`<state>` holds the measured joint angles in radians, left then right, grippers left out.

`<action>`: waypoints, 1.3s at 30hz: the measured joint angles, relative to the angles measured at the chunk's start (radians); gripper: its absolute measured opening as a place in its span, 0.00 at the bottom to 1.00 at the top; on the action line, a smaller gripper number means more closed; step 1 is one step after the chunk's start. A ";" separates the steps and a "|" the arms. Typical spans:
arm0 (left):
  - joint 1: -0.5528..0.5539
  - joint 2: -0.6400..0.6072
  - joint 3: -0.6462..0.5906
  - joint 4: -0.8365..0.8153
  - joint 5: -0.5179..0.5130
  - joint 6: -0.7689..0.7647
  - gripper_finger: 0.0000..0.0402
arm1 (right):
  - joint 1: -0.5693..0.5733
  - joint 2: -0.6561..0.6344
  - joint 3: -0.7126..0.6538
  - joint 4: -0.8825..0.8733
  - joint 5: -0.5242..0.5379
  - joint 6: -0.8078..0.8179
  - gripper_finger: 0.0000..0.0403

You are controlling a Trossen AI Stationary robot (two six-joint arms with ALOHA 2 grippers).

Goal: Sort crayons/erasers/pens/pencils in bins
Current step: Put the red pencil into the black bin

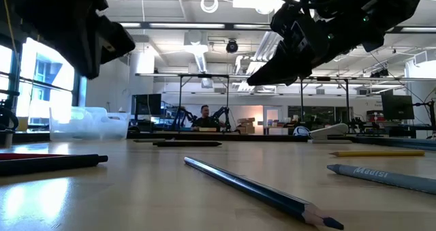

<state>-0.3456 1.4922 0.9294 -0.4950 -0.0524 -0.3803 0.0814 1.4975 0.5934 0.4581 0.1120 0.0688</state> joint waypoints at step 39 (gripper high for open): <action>0.071 0.346 0.089 -0.073 0.005 0.022 0.01 | 0.057 0.000 0.000 -0.005 -0.001 -0.096 0.00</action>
<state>-0.2744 1.8385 1.0180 -0.5682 -0.0478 -0.3580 0.1383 1.4975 0.5930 0.4526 0.1108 -0.0269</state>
